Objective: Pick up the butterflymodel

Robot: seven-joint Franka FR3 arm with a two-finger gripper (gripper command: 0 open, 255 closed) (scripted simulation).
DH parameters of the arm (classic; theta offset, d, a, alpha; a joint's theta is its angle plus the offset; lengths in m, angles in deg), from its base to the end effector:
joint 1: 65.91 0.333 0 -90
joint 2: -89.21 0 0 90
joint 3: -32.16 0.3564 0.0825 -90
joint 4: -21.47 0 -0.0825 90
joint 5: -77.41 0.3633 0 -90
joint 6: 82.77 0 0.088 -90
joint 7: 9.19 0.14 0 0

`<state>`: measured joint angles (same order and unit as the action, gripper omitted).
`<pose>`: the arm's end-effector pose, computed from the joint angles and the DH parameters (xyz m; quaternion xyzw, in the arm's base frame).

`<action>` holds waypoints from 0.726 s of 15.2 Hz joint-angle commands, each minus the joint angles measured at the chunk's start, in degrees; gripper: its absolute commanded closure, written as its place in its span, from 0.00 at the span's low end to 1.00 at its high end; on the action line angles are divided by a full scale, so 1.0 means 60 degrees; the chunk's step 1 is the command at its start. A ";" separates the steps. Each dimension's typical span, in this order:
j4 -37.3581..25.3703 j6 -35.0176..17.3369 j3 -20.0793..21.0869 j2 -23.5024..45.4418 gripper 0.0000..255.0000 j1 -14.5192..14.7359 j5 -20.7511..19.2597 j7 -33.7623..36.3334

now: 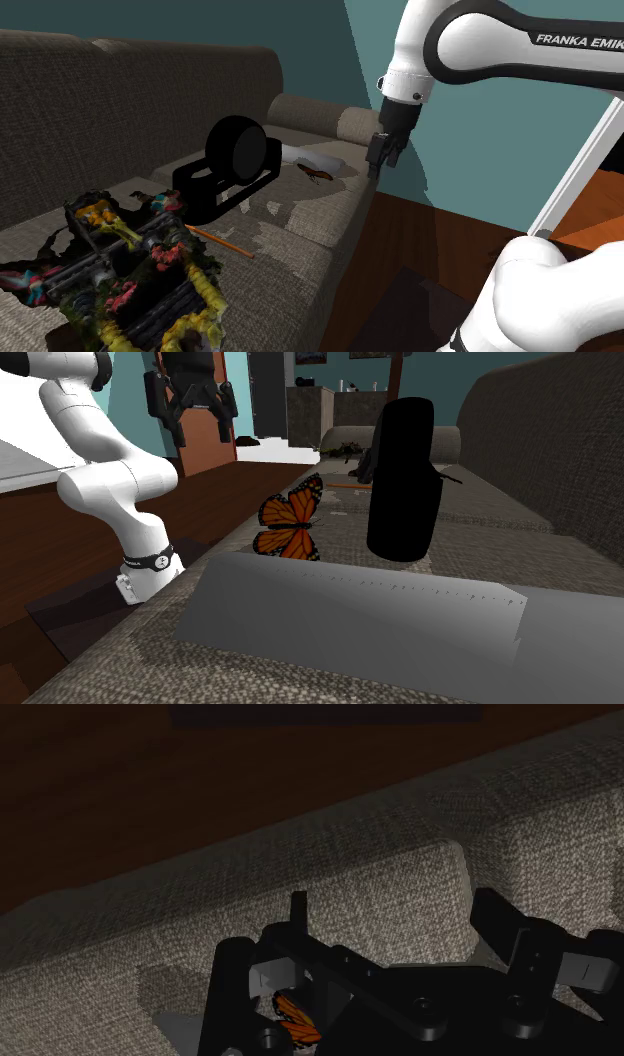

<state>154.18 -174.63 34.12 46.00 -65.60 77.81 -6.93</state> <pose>0.2721 0.0154 0.5985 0.9997 -0.0043 0.0207 0.0075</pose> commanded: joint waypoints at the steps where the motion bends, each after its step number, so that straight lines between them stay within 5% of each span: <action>1: 0.0000 0.0000 0.0000 0.0000 0.00 0.0000 0.0000 0.0000; 11: -0.1589 -0.2023 0.0041 0.3418 0.00 -0.0827 0.0734 0.2411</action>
<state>145.54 -185.88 34.39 64.88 -70.14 81.76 5.97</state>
